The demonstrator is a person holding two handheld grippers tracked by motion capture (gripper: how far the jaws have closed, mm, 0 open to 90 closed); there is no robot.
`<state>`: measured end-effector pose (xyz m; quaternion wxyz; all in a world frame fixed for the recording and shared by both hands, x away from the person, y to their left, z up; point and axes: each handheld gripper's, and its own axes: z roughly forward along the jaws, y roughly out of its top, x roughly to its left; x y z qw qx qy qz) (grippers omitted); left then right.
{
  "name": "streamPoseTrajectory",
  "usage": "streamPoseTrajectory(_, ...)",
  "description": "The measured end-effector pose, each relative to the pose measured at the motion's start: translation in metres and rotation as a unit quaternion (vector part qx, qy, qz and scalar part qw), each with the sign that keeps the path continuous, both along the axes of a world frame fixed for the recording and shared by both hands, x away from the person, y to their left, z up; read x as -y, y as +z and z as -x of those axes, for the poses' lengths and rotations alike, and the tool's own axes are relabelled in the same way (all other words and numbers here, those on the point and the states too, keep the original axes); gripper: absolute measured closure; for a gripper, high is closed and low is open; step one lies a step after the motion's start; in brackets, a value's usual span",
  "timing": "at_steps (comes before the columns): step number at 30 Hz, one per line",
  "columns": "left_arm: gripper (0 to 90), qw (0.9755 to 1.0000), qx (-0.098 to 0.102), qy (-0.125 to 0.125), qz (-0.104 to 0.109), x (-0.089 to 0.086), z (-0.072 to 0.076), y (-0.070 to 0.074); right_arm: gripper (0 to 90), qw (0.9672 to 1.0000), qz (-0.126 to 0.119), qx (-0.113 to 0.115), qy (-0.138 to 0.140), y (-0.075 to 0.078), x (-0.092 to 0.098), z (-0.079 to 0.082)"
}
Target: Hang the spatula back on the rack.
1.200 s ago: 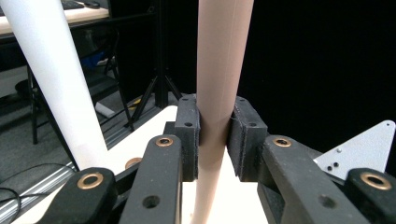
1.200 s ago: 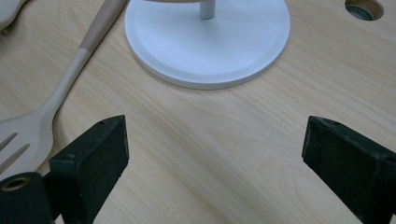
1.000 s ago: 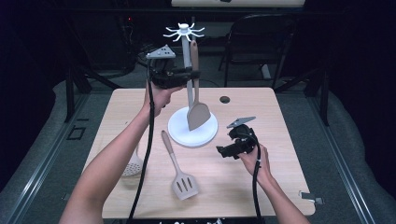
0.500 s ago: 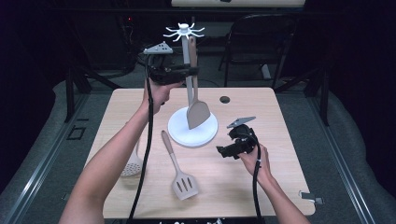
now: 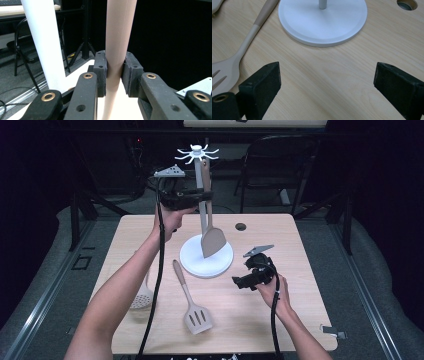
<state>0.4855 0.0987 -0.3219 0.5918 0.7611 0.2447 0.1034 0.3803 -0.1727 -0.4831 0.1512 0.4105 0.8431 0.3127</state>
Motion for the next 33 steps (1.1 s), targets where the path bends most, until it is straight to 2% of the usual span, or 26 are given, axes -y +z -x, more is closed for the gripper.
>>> streamPoseTrajectory(12, 75.0, 0.9999, 0.0, 0.01, 0.001, -0.001, -0.001, -0.001, 7.1, 1.0, 0.002, -0.002, 0.003, -0.001, -0.001, 0.0)
streamPoseTrajectory(21, 74.0, 0.9997, -0.013, 0.018, 0.012, -0.004, -0.004, -0.003, 7.3, 1.0, 0.007, -0.006, 0.004, -0.002, -0.001, -0.001)
streamPoseTrajectory(25, 74.1, 0.9991, -0.027, 0.021, 0.025, -0.009, -0.008, -0.006, 7.3, 1.0, 0.006, -0.006, 0.005, -0.002, -0.001, -0.001)
streamPoseTrajectory(33, 73.1, 0.9989, -0.023, 0.034, 0.024, -0.01, -0.01, -0.007, 7.3, 1.0, 0.007, -0.006, 0.005, -0.002, -0.002, -0.001)
